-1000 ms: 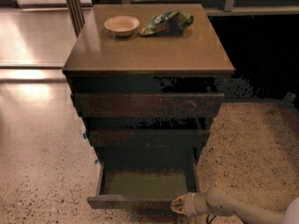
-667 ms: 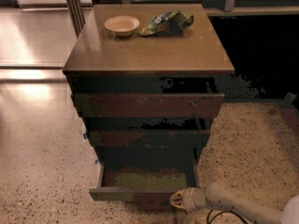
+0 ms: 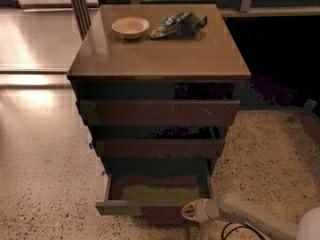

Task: Close bottom drawer

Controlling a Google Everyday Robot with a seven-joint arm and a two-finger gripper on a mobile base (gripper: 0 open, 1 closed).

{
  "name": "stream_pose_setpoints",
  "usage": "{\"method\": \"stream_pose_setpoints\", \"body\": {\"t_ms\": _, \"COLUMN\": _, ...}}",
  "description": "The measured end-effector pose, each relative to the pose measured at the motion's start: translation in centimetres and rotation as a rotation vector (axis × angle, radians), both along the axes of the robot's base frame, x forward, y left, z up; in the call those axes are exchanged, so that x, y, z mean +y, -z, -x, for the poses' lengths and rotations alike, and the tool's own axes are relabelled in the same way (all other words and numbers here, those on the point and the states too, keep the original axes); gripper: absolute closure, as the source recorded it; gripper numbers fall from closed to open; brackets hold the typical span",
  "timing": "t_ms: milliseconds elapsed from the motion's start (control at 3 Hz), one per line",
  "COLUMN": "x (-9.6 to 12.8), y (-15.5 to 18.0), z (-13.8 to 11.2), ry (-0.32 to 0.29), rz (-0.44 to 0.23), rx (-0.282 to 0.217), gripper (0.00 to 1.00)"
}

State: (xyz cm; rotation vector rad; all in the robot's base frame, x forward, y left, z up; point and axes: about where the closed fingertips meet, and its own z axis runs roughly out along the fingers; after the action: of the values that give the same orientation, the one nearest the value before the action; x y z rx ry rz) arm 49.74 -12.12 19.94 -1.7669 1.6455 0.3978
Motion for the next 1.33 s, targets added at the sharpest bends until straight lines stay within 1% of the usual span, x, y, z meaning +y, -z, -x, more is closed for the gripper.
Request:
{"method": "stream_pose_setpoints", "body": {"t_ms": 333, "x": 0.3, "y": 0.2, "z": -1.4, "ry": -0.017, "rz": -0.006, "rx": -0.022, "gripper": 1.0}}
{"method": "stream_pose_setpoints", "body": {"t_ms": 667, "x": 0.6, "y": -0.2, "z": -4.1, "ry": -0.035, "rz": -0.007, "rx": -0.074, "gripper": 1.0}}
{"method": "stream_pose_setpoints", "body": {"t_ms": 1000, "x": 0.6, "y": -0.2, "z": -4.1, "ry": -0.035, "rz": -0.007, "rx": -0.074, "gripper": 1.0}}
{"method": "stream_pose_setpoints", "body": {"t_ms": 1333, "x": 1.0, "y": 0.5, "z": -6.0, "ry": -0.068, "rz": -0.005, "rx": -0.091, "gripper": 1.0}}
